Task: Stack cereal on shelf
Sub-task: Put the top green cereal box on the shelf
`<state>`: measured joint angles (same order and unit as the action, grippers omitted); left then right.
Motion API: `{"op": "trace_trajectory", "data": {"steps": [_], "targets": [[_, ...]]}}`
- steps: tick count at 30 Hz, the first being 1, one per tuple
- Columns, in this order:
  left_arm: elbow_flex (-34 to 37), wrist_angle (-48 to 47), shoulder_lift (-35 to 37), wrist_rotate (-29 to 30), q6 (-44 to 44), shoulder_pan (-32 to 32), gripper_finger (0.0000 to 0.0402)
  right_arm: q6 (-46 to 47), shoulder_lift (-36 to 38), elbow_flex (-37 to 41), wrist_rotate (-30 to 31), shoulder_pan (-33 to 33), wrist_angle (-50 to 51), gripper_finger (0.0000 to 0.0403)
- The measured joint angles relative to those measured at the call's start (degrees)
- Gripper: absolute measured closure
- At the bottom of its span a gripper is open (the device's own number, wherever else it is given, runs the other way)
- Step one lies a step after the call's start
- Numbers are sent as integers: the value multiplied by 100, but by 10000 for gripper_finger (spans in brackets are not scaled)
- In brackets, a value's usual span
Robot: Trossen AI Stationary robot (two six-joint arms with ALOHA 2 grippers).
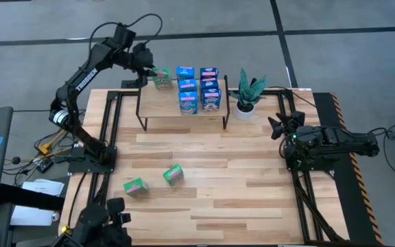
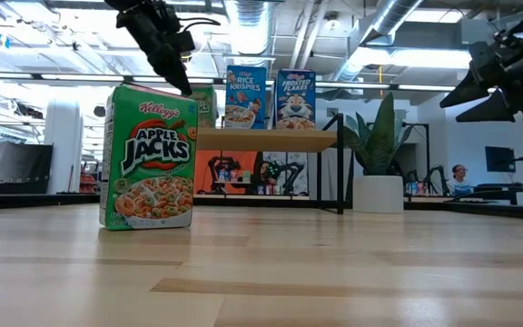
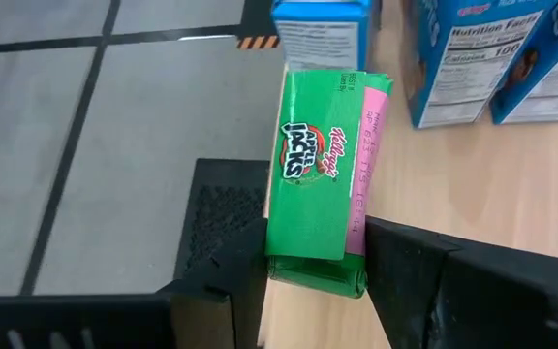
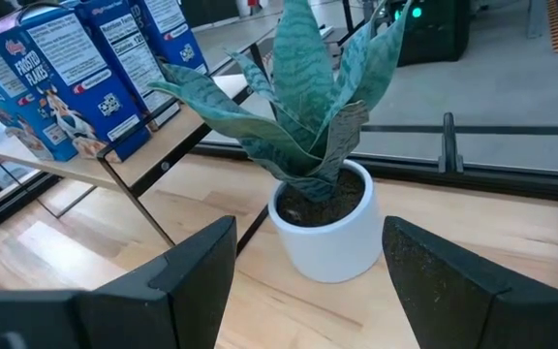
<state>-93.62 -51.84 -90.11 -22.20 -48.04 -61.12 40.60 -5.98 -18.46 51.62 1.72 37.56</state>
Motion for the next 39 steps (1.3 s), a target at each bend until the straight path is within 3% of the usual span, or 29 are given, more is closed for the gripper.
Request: {"op": "trace_trajectory", "data": {"steps": [16,29,39], "targets": [[-1,-34,-6,169,239,17,262,-1,0,-1,135,0,0,117],[-2,-29,-6,155,477,45,175,-4,0,0,126,0,22,117],[-135,-37,-10,214,479,55,156,-6,0,-2,122,0,22,117]]}}
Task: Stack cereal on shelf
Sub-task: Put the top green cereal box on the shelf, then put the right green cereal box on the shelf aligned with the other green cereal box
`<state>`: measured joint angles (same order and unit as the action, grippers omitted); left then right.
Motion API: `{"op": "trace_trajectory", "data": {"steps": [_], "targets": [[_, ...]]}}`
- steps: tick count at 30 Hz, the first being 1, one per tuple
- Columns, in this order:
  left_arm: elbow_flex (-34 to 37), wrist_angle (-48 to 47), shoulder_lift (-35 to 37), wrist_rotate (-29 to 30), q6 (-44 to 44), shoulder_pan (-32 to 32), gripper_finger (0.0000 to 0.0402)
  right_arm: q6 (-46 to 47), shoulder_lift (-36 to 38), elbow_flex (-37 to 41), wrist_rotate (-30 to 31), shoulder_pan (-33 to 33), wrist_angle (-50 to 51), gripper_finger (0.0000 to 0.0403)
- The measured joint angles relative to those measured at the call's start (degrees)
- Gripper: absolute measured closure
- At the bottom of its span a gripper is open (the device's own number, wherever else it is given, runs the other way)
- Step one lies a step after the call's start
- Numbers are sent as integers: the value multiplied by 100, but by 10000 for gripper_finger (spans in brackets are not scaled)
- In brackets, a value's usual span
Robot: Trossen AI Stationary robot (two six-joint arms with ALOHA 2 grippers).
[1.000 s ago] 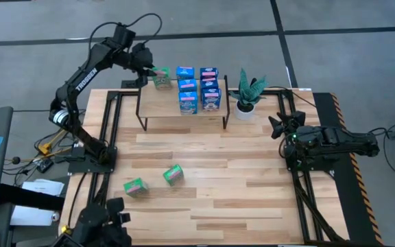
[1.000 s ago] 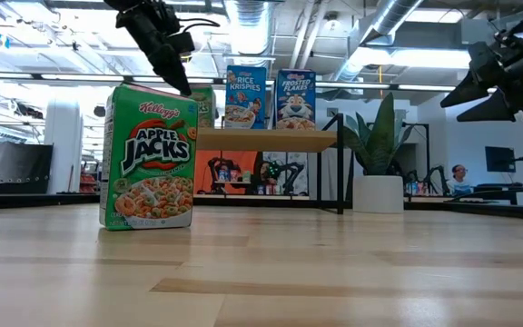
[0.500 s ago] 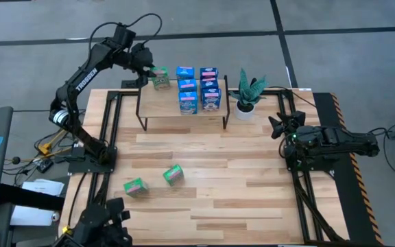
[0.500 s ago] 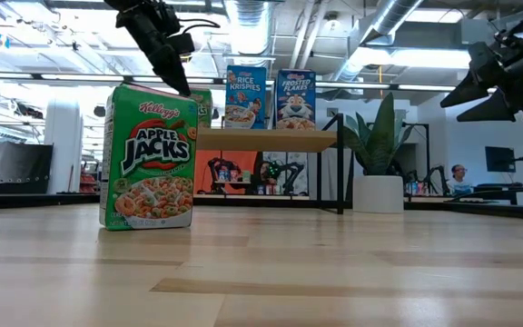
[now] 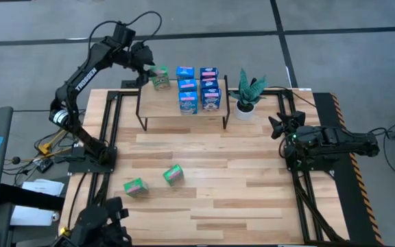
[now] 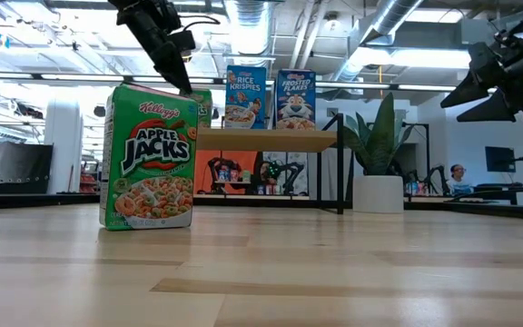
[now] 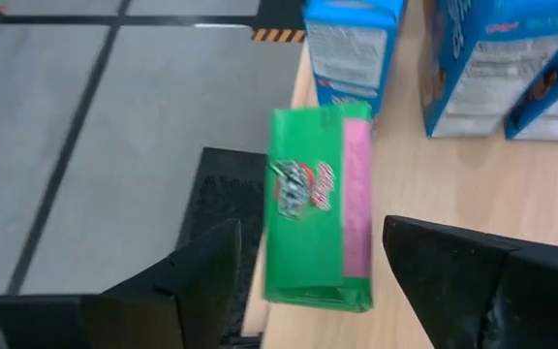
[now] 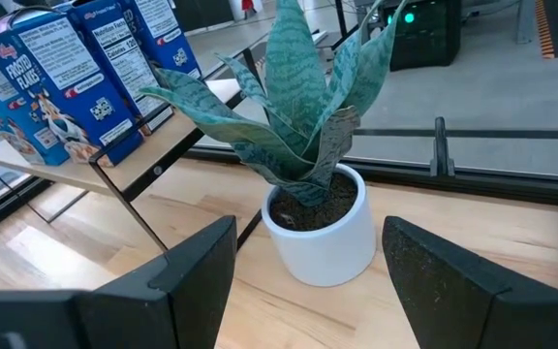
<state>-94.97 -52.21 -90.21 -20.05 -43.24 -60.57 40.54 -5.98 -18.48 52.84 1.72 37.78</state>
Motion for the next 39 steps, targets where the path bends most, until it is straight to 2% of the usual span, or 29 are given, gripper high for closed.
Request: {"op": "trace_trajectory", "data": {"steps": [10,16,20,24,31,35,39], "targets": [[-664,-335,-1,137,377,70,156,-3,0,2,-4,0,0,117],[-1449,-1463,-1,190,1066,467,156,-3,0,1,-22,0,0,117],[-1922,-2340,5,90,1757,1049,156,-9,0,0,-22,0,2,117],[-2038,-2899,74,15,2565,1948,156,-7,0,1,-31,0,4,117],[-2040,-3366,139,858,4357,4244,156,-4,0,0,-60,0,7,117],[-2040,-3347,114,1620,5547,5577,156,0,0,0,-245,2,7,117],[-2000,-3293,81,2912,6669,6757,156,3,2,0,-351,1,3,117]]}}
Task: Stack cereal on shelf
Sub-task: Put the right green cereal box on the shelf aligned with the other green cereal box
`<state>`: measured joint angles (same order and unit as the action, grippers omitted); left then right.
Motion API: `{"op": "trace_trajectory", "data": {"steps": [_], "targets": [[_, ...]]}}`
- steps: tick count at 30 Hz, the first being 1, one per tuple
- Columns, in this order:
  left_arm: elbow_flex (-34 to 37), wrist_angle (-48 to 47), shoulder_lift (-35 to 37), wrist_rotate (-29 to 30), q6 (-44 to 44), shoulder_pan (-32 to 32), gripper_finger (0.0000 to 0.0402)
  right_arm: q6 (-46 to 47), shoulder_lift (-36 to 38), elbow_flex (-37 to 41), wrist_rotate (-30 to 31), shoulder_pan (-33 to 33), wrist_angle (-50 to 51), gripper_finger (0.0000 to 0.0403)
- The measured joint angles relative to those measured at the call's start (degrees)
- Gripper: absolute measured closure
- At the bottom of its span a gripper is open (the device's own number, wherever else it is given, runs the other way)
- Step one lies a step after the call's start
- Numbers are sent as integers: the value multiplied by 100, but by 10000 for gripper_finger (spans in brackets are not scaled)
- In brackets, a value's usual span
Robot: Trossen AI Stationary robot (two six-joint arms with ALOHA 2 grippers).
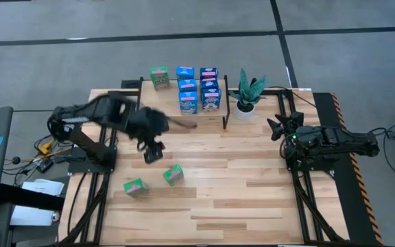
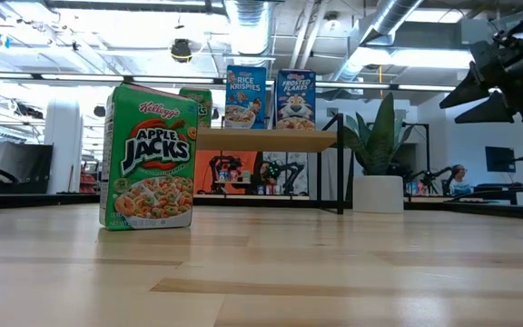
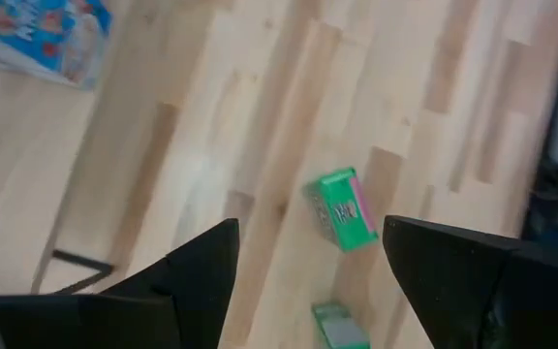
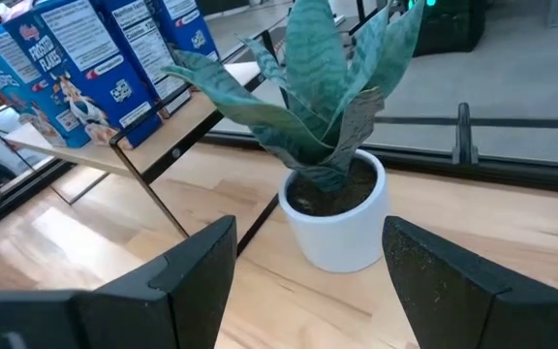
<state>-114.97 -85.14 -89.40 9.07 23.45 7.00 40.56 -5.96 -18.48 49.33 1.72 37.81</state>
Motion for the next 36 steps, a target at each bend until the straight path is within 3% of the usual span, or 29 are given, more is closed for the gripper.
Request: {"op": "trace_trajectory", "data": {"steps": [4,9,13,16,27,36], "targets": [[170,101,-87,1166,936,932,156,1,0,1,-39,0,-2,117],[730,267,-207,1805,1739,1642,156,2,0,1,-145,1,-26,117],[1362,524,-264,1978,2283,1887,156,1,0,2,-156,4,-29,117],[2006,1227,-264,2005,2567,1915,156,-1,0,1,-158,5,-35,117],[3756,2632,-263,1820,2973,1938,156,-1,0,0,-157,6,-40,117],[4136,3221,-263,1822,2901,1970,156,-1,0,2,-156,6,-43,117]]}}
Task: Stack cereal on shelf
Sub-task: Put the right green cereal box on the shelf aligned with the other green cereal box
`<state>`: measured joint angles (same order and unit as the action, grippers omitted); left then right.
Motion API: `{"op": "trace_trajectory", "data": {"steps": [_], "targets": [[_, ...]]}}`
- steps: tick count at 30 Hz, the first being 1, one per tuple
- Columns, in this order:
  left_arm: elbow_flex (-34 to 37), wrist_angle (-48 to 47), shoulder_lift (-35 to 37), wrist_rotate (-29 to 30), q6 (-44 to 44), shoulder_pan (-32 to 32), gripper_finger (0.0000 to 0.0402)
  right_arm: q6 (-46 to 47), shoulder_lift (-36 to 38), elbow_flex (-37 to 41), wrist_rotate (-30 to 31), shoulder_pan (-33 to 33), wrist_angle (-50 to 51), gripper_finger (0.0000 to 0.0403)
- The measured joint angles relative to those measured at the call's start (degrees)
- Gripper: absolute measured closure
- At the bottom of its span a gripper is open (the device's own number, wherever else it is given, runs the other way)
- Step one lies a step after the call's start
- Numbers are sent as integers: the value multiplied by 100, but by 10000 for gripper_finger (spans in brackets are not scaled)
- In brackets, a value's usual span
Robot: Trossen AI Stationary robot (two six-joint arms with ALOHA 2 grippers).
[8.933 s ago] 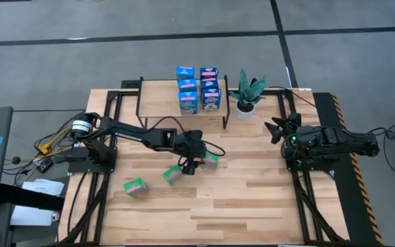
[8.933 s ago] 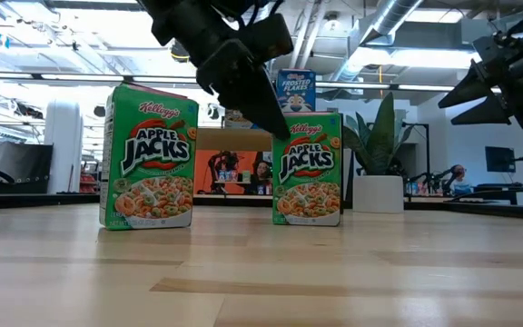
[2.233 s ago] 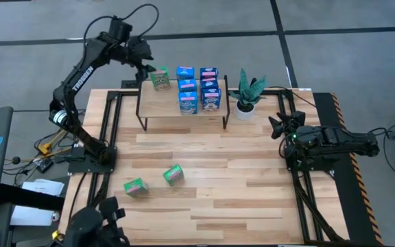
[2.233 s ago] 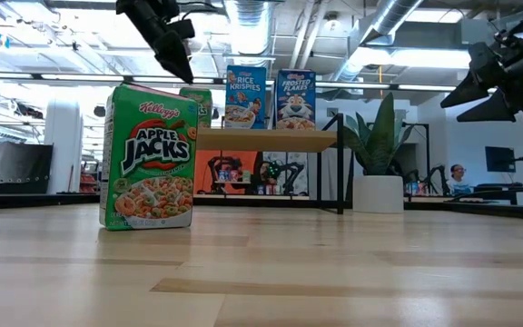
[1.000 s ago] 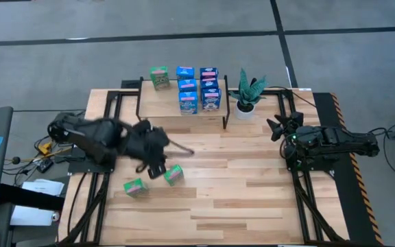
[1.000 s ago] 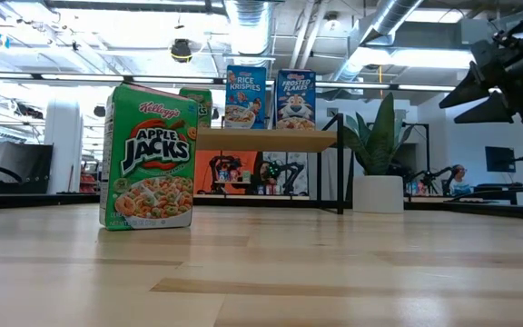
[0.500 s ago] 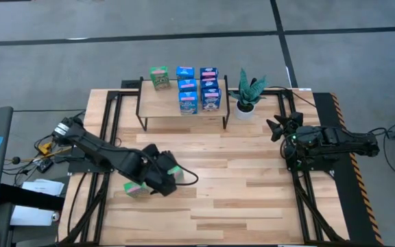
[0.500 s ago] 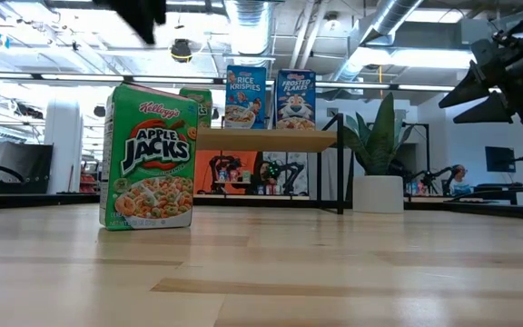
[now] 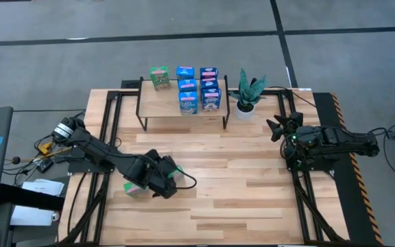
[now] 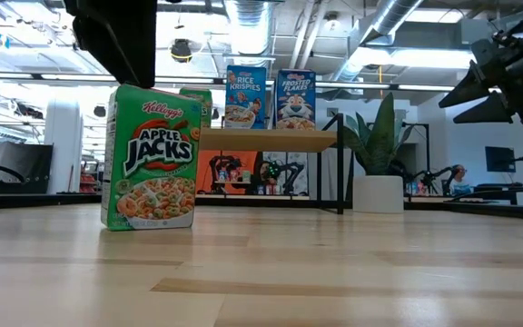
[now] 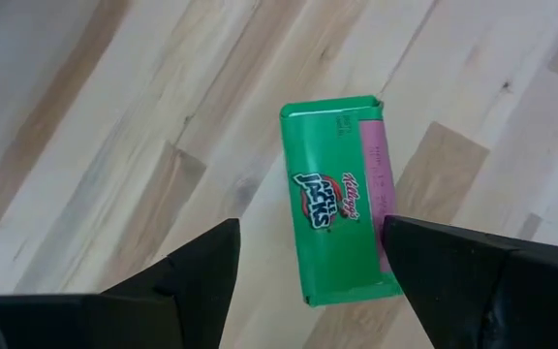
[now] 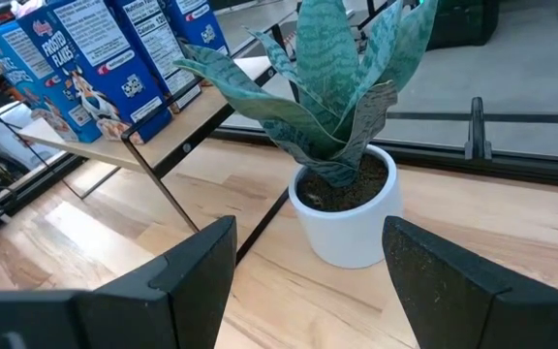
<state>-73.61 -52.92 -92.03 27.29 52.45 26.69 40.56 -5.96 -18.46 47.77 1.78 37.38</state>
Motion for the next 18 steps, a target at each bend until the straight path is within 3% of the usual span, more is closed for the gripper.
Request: {"op": "trace_trajectory", "data": {"steps": [12,18], "targets": [[0,175,133,21,-117,12,156,-2,0,-1,2,0,1,117],[0,357,127,-505,-206,-30,142,-2,0,-1,2,0,1,117]]}}
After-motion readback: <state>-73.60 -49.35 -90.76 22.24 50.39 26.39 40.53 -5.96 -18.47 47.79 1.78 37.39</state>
